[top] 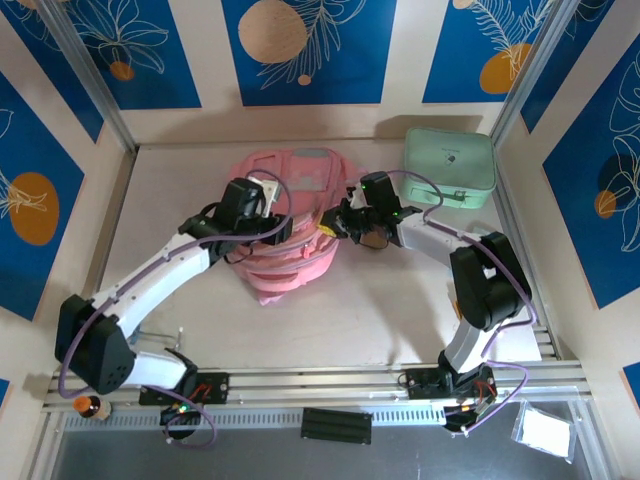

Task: Pack the student bag
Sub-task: Unzip the student bag at the center of the table.

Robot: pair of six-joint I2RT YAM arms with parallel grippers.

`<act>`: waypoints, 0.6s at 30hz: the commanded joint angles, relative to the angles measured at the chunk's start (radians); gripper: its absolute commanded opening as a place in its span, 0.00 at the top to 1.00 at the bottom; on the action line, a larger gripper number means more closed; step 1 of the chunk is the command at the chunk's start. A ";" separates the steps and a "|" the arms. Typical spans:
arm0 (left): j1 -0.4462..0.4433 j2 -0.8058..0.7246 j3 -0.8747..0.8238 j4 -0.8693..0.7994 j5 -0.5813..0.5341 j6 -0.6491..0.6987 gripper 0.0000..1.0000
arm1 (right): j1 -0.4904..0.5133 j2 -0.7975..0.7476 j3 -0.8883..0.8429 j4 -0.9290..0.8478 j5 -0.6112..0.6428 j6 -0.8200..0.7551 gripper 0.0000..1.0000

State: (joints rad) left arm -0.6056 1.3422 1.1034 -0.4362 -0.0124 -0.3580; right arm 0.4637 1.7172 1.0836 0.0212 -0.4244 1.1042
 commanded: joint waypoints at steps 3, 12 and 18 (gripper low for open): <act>-0.153 -0.021 -0.075 -0.048 -0.136 -0.287 0.48 | 0.023 0.015 0.052 0.068 -0.054 -0.007 0.92; -0.285 0.140 0.010 -0.074 -0.352 -0.374 0.53 | 0.026 0.006 0.050 0.060 -0.054 -0.012 0.92; -0.299 0.222 0.045 -0.064 -0.403 -0.410 0.58 | 0.027 0.001 0.047 0.062 -0.058 -0.015 0.93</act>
State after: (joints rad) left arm -0.8890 1.5429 1.1088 -0.4839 -0.3393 -0.7254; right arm 0.4797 1.7283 1.0946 0.0406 -0.4347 1.1042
